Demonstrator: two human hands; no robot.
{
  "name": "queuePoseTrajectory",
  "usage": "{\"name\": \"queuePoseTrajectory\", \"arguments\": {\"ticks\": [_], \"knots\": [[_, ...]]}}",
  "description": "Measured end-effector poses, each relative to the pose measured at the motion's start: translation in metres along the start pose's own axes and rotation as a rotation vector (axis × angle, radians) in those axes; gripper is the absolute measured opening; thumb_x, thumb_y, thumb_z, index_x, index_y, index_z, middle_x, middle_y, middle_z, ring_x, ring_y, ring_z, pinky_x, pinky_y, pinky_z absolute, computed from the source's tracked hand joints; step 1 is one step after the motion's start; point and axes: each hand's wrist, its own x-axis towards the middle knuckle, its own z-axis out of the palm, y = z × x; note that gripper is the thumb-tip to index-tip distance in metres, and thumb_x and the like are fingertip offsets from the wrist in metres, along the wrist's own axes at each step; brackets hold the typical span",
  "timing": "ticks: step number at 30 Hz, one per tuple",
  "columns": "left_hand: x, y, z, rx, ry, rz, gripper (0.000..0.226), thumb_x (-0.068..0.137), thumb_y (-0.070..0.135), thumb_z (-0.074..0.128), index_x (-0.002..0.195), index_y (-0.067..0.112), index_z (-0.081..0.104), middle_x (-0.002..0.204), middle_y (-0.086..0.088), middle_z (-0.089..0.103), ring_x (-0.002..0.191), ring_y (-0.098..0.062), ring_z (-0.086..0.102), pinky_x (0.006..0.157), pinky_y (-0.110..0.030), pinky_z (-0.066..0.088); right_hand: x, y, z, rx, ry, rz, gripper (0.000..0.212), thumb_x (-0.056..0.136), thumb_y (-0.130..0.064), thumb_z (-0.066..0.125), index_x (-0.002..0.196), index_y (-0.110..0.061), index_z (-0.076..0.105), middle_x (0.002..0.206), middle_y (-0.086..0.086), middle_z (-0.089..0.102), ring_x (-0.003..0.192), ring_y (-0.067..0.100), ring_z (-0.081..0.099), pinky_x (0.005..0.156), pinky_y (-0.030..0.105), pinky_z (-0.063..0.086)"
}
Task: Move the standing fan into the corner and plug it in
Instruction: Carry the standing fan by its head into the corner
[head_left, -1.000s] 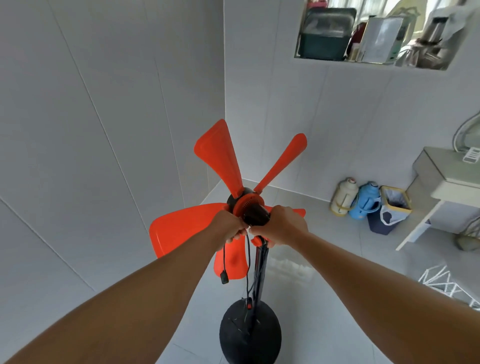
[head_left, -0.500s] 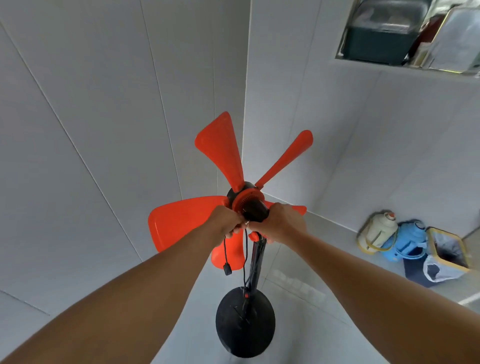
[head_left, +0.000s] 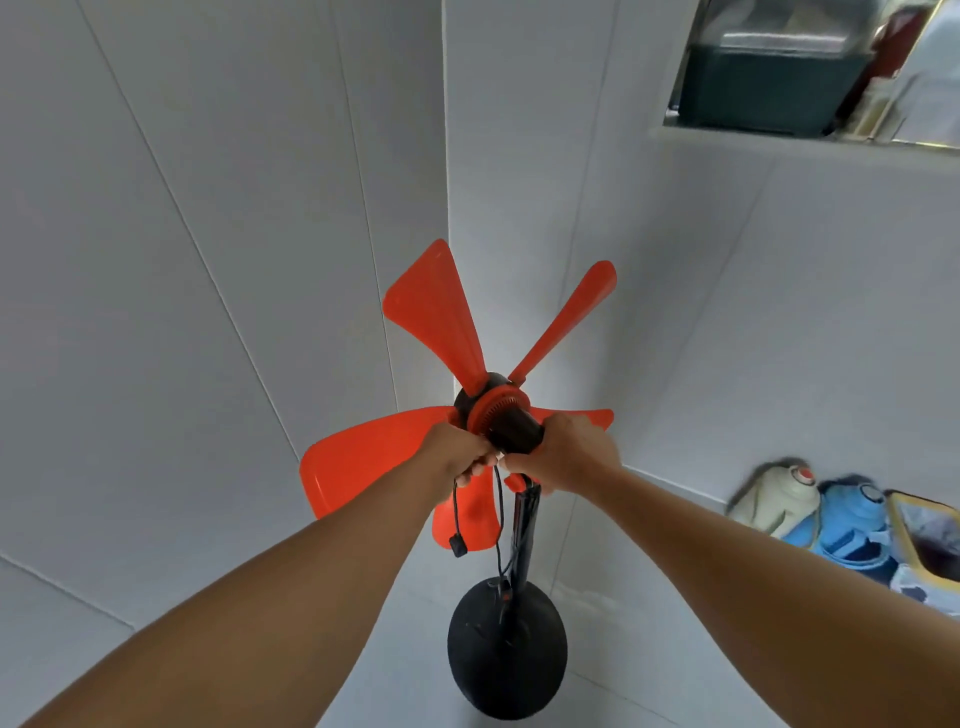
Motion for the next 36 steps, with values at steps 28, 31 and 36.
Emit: {"name": "queuePoseTrajectory", "arguments": {"ticks": [28, 31, 36], "knots": [[0.431, 0.166, -0.059, -0.156, 0.195, -0.225, 0.007, 0.09, 0.002, 0.052, 0.086, 0.003, 0.057, 0.062, -0.008, 0.06, 0.043, -0.012, 0.044, 0.035, -0.019, 0.028, 0.492, -0.001, 0.021, -0.051, -0.242, -0.162, 0.053, 0.065, -0.054, 0.074, 0.105, -0.021, 0.062, 0.08, -0.005, 0.066, 0.079, 0.019, 0.071, 0.075, 0.034, 0.061], [0.47, 0.175, -0.063, -0.208, 0.21, -0.251, 0.007, 0.091, 0.003, 0.053, 0.086, 0.001, 0.058, 0.061, -0.007, 0.06, 0.036, -0.009, 0.043, 0.032, -0.016, 0.027, 0.532, -0.002, 0.029, -0.029, -0.265, -0.128, 0.053, 0.067, -0.05, 0.076, 0.107, -0.019, 0.06, 0.08, -0.006, 0.064, 0.08, 0.019, 0.069, 0.077, 0.034, 0.06], [0.528, 0.181, -0.069, -0.293, 0.21, -0.315, 0.015, 0.092, 0.004, 0.052, 0.077, 0.002, 0.056, 0.061, -0.006, 0.06, 0.04, -0.01, 0.044, 0.031, -0.016, 0.028, 0.592, -0.001, 0.048, 0.016, -0.348, -0.111, 0.055, 0.074, -0.044, 0.076, 0.115, -0.013, 0.056, 0.094, 0.002, 0.07, 0.091, 0.023, 0.071, 0.086, 0.037, 0.059]]}}
